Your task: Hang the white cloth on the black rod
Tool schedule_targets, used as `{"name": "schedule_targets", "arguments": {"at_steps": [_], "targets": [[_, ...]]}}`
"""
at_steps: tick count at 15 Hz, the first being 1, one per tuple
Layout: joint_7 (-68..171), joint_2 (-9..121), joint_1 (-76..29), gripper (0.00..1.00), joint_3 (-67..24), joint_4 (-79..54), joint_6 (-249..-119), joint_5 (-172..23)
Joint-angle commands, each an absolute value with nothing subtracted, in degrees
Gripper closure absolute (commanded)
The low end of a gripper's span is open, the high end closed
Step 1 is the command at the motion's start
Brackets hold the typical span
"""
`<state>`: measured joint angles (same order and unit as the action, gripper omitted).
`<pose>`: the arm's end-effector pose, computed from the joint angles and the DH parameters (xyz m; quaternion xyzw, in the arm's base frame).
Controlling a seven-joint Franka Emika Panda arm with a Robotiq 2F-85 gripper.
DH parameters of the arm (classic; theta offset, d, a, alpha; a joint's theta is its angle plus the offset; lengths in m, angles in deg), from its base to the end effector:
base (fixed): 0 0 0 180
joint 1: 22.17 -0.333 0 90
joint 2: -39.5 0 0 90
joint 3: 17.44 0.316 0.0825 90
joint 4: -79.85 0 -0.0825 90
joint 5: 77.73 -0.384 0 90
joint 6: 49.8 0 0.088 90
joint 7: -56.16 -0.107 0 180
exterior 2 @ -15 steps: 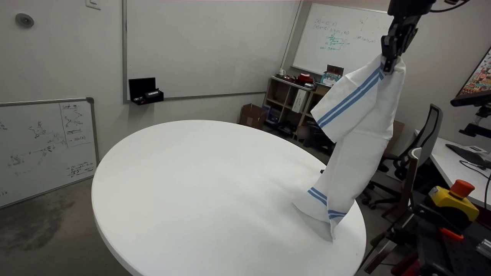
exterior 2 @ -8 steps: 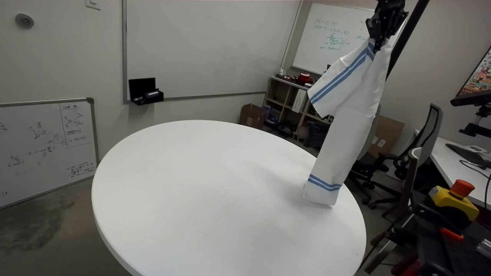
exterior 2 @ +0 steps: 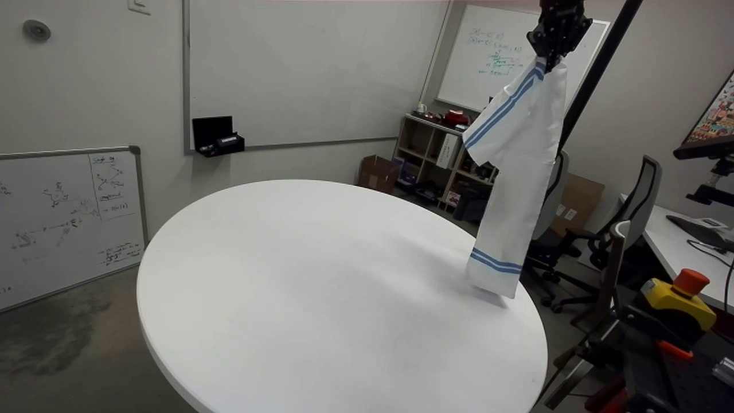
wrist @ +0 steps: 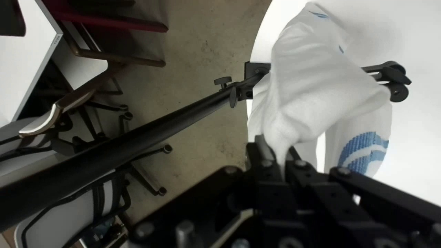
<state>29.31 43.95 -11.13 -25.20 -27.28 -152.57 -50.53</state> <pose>0.5259 -0.2183 0.4674 0.9189 -0.3117 -0.0583 0.2344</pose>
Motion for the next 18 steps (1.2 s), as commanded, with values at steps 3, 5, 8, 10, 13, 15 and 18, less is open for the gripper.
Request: {"name": "schedule_targets", "arguments": {"at_steps": [3, 5, 8, 10, 13, 15, 18], "targets": [[29.22, 61.23, -11.69, 0.99, -28.37, -9.06, -146.09, -53.94], [29.57, 66.22, -11.84, 0.99, -29.10, -3.72, -144.36, -55.46], [30.01, 72.40, -11.83, 0.99, -29.74, 3.42, -141.36, -57.25], [30.59, 75.82, -11.67, 0.71, -29.79, 7.55, -139.36, -58.60], [31.02, 78.99, -11.75, 0.55, -29.86, 11.39, -137.57, -59.26], [31.30, 80.03, -11.92, 0.42, -29.85, 12.85, -137.01, -59.46], [31.39, 80.50, -12.63, 0.18, -29.80, 13.39, -136.90, -59.10]]}}
